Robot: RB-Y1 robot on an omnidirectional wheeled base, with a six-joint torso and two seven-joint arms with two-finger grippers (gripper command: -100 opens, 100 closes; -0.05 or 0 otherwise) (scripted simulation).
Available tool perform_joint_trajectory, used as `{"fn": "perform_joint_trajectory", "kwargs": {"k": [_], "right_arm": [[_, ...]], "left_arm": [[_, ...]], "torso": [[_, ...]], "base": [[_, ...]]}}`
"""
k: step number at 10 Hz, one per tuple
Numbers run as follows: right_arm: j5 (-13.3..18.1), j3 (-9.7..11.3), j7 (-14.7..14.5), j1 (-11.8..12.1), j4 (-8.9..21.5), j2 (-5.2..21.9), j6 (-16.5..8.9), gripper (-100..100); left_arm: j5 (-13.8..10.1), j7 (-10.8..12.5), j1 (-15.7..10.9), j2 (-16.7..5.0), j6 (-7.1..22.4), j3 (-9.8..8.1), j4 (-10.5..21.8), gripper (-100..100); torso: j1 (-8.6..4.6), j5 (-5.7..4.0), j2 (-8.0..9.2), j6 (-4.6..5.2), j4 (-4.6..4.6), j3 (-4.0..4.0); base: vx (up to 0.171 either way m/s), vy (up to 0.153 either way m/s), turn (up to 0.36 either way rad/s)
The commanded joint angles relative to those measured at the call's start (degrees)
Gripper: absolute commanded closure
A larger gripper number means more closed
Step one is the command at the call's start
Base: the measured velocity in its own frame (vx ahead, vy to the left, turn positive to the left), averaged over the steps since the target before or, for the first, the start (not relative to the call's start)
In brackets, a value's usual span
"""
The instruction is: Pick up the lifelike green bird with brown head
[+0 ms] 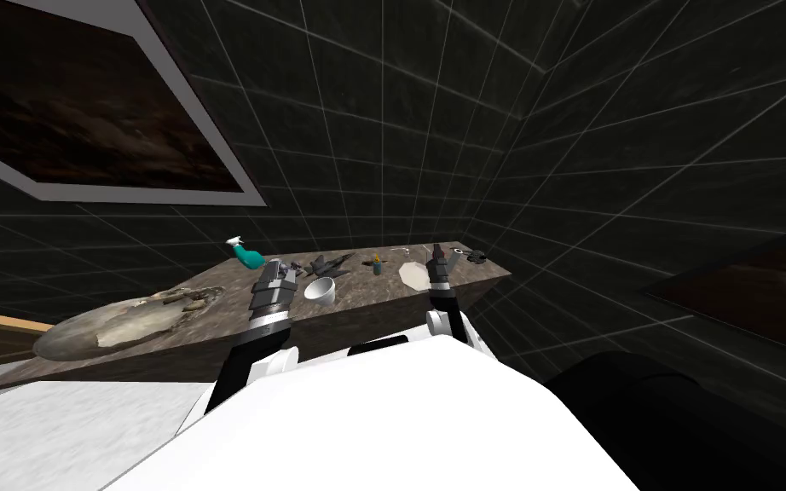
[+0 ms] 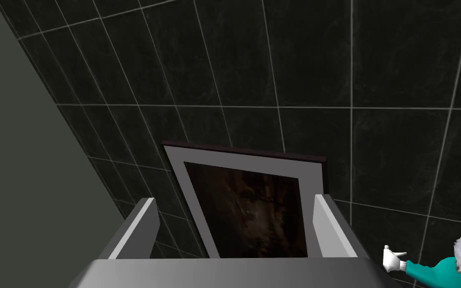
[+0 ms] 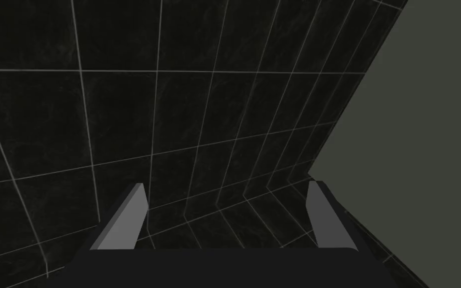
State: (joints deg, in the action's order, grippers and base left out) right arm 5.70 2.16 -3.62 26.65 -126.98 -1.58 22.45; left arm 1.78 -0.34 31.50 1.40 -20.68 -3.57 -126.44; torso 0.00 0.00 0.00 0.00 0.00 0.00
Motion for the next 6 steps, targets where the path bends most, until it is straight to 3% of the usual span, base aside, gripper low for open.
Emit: {"fn": "perform_joint_trajectory", "kwargs": {"k": [1,6], "right_arm": [[0.3,0.05,0.08,0.25,1.76,2.86,0.34,-100],[0.96,0.64,0.09,0.89,7.86,10.25,1.47,-100]], "left_arm": [[0.0,0.0,0.0,0.0,0.0,0.0,0.0,0],[0.0,0.0,-0.01,0.02,0.0,0.02,0.0,0]], "torso": [[0.0,0.0,0.0,0.0,0.0,0.0],[0.59,0.14,0.38,0.0,0.09,0.23]], "base": [[-0.056,0.114,0.077],[-0.097,0.169,0.079]]}}
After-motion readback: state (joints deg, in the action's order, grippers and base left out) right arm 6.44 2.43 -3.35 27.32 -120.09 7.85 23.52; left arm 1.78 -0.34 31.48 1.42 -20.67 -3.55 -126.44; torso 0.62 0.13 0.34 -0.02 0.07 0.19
